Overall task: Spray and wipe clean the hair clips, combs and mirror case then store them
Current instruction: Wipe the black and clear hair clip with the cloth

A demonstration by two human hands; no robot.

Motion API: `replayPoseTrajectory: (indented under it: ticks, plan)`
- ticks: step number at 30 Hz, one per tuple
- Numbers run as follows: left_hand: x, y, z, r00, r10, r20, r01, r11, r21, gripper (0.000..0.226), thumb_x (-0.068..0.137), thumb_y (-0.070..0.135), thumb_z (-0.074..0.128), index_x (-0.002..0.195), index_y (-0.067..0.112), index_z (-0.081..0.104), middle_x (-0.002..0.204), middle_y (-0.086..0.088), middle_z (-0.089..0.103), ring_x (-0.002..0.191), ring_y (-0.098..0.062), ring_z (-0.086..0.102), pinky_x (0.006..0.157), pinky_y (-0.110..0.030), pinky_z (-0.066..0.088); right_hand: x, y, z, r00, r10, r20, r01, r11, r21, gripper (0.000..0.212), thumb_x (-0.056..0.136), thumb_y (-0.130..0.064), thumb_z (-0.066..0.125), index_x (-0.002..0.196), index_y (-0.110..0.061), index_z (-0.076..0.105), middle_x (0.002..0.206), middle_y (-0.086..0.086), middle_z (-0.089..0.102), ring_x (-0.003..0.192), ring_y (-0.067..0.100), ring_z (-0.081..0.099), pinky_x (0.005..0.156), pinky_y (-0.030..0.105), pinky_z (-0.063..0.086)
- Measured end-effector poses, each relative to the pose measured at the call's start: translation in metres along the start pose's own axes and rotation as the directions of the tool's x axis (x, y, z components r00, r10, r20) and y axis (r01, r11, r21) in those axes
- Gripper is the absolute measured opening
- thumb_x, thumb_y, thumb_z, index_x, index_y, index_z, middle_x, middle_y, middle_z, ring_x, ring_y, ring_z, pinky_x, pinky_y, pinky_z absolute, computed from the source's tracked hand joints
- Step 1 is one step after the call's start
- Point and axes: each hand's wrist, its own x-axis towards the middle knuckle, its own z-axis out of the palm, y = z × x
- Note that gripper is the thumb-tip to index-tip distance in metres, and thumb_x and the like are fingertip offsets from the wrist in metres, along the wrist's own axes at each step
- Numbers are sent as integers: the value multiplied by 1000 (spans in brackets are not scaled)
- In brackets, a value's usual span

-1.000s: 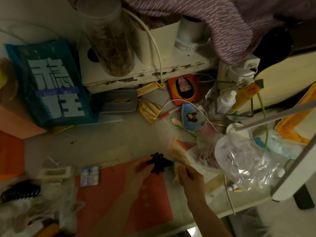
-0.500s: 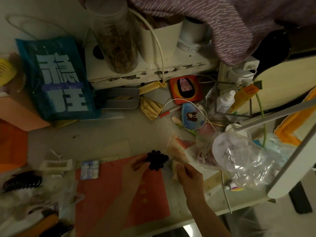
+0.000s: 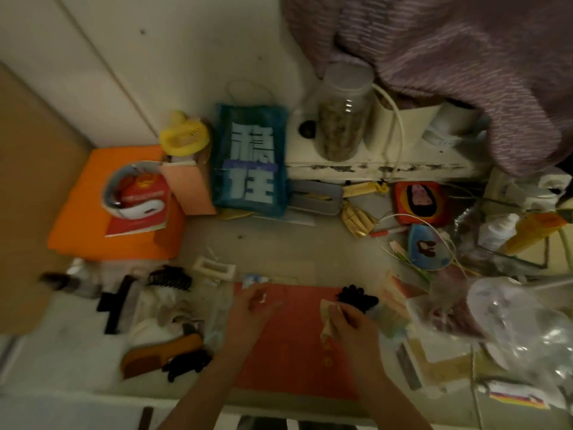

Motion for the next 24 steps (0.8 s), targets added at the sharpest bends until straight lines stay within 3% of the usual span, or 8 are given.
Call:
replayPoseTrajectory:
  ticks: [2,4,8,12,14,17,20,24]
  plan:
    - [-4,-3,-33,999,41,-25,-41,999,3,22,85,14,71,104,21,65,105,5,66,95,-5,63,77,-16,50,-4,-4,21,999,-1,35,3,999,-51,28,92,-28,59,68,-16,66,56,1,63,58,18,61,59,29,46]
    - [-7,-10,-67,998,43,-48,-43,999,-10,26,84,11,71,106,21,63,104,9,63,91,2,60,72,-10,47,-10,-8,45,998,-29,56,33,997,-70,34,91,-26,60,58,-17,63,54,2,63,52,8,58,56,17,43]
    - [-5,-32,-133,993,-16,-113,20,999,29,34,84,9,71,116,12,59,110,-2,61,99,-15,59,87,-27,50,-26,-14,103,995,-44,89,48,997,-53,40,90,-15,63,51,-15,59,45,-1,56,44,4,50,54,23,42]
    - [7,-59,-196,991,2,-130,-6,999,-36,24,86,5,67,103,20,59,102,7,61,91,-5,60,74,-10,48,-39,-11,162,995,-1,96,4,1000,-26,28,90,-14,63,62,-14,66,51,-1,57,52,11,52,52,22,44]
    - [16,-73,-228,989,-11,-146,7,1000,-29,24,86,12,68,107,21,59,104,9,59,96,-5,57,76,-12,46,-45,-5,193,999,20,39,-18,998,-62,17,91,-18,63,77,-12,71,64,5,65,61,15,56,58,25,46]
    - [32,-91,-272,991,5,-130,-4,1000,7,30,82,15,74,110,18,62,103,5,63,96,-8,60,83,-19,49,-57,-2,236,999,38,-4,-38,993,-114,28,92,-23,62,67,-11,64,55,3,55,56,15,48,59,33,37]
    - [42,-103,-301,995,0,-103,1,1000,18,31,78,18,78,98,31,58,96,18,59,89,4,56,74,-9,43,-70,-5,271,999,52,-16,-53,997,-56,21,92,-17,60,76,-8,69,53,-6,56,51,6,48,55,24,38]
    - [55,-122,-327,995,-44,-92,43,999,-8,40,77,14,79,112,18,59,106,7,57,101,-12,55,85,-21,41,-83,-5,304,993,57,-104,-59,998,-17,19,89,-14,63,74,-20,71,63,-5,66,63,13,59,60,21,48]
